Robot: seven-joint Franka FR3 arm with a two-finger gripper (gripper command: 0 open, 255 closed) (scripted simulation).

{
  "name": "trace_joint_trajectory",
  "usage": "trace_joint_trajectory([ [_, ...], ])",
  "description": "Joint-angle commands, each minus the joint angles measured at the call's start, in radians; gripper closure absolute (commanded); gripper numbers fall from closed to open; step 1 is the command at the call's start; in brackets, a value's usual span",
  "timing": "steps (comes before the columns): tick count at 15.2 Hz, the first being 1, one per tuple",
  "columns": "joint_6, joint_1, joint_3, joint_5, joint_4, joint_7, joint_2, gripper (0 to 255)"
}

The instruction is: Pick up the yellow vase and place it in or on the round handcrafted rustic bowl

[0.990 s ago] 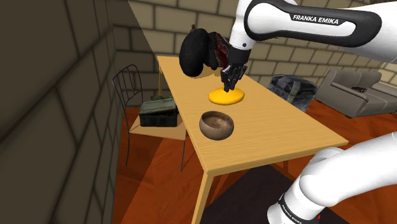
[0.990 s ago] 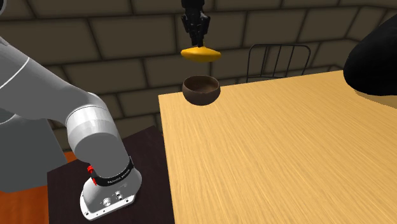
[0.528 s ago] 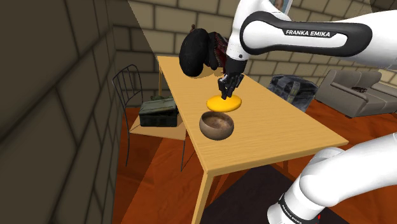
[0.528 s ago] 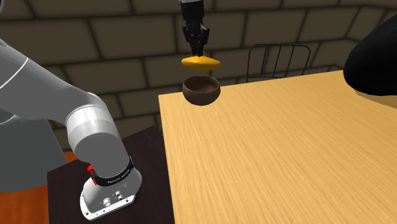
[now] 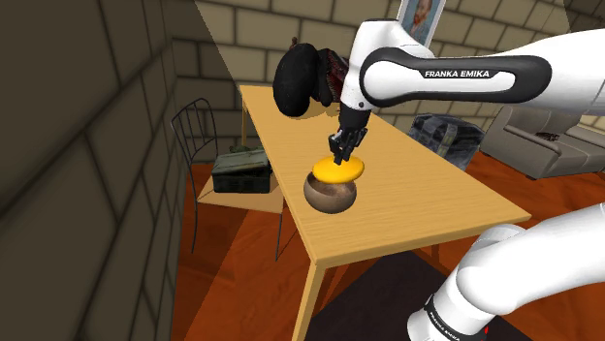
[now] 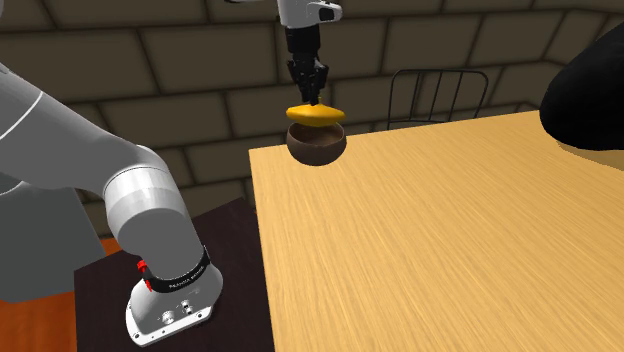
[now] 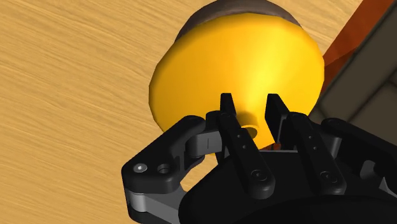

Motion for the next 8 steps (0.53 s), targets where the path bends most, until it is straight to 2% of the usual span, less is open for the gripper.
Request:
trace_joint_trajectory([
  [1, 0.029, 0.000, 0.000, 0.000, -0.030, 0.001, -0.002, 255],
  [3, 0.062, 0.001, 0.002, 0.001, -0.062, 0.003, 0.000, 255],
  [8, 0.062, 0.001, 0.002, 0.001, -0.062, 0.003, 0.000, 255],
])
